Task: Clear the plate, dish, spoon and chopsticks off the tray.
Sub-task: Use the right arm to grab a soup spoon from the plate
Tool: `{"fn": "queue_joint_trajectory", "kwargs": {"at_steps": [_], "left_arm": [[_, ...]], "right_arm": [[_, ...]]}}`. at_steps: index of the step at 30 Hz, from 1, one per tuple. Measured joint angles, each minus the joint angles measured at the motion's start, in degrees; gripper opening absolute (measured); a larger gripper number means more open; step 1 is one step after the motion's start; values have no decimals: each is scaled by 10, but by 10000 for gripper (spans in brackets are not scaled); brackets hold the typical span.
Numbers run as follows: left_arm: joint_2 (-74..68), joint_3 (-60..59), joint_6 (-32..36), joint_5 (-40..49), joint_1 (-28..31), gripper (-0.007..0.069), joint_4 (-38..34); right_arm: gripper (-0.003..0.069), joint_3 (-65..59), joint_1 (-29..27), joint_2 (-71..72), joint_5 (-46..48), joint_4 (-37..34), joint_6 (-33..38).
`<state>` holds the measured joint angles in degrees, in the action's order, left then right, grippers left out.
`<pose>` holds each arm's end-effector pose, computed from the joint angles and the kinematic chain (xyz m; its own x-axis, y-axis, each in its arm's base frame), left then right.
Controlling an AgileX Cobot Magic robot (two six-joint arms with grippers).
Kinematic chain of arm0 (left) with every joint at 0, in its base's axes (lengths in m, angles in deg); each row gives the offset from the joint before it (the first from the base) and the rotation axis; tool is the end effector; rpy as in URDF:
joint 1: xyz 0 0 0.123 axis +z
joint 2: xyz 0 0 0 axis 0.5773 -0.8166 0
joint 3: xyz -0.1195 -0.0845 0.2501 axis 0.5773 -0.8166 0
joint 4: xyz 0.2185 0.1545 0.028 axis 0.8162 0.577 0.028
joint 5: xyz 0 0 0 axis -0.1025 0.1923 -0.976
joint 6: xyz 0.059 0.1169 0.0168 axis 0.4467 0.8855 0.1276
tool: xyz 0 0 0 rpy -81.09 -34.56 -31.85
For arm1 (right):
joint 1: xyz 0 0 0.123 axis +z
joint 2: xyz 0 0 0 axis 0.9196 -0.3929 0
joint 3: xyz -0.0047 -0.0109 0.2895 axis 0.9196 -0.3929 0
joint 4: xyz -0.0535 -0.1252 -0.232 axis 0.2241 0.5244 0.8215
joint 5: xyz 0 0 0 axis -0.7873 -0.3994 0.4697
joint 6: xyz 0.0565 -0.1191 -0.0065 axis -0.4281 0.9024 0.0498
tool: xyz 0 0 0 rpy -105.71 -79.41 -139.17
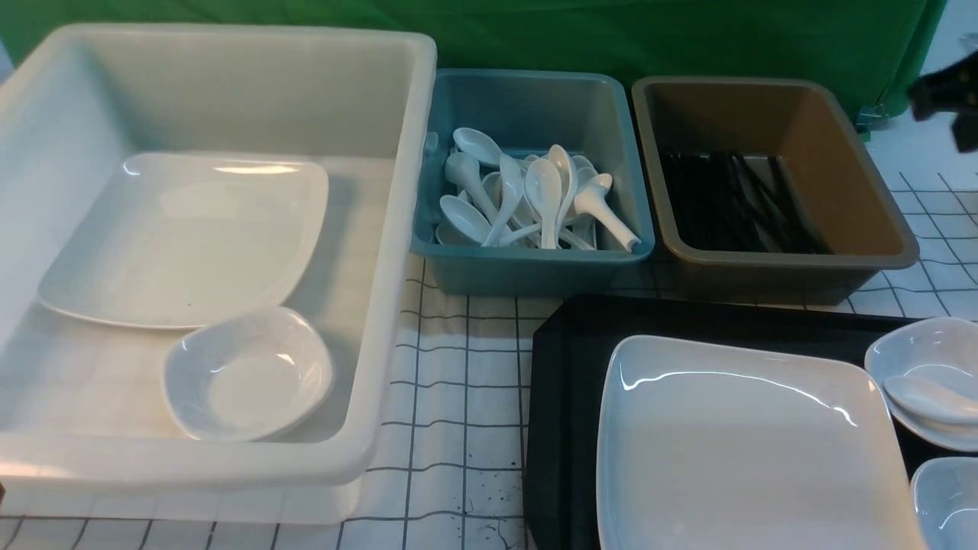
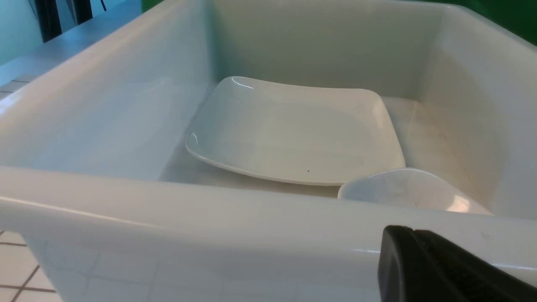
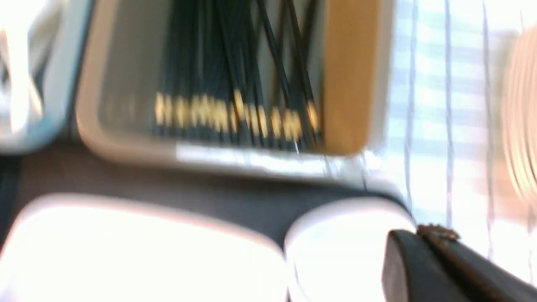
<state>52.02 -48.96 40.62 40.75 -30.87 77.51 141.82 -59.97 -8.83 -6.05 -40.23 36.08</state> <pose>0.1090 0.0084 0.1862 -0.1259 -0.0889 -0.9881 -0.0867 0.9932 -0.0783 0.3785 0.0159 0.3708 -0.7605 -0.1903 -0.6208 -0.0498 0.9704 -0.2364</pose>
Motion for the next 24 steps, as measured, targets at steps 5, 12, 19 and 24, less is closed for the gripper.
{"fn": "queue_joint_trajectory", "kwargs": {"at_steps": [5,12,19,24], "left_arm": [[0,0,1,0,0,5,0],[0,0,1,0,0,5,0],[0,0,1,0,0,5,0],[0,0,0,0,0,5,0]], "right_arm": [[38,-60,-18,67,31,2,-46],[37,-210,-44,105,36,47,-70],[33,-359,-214,91,-77,42,-126],[33,-367,-357,42,-197,-126,-116]]}}
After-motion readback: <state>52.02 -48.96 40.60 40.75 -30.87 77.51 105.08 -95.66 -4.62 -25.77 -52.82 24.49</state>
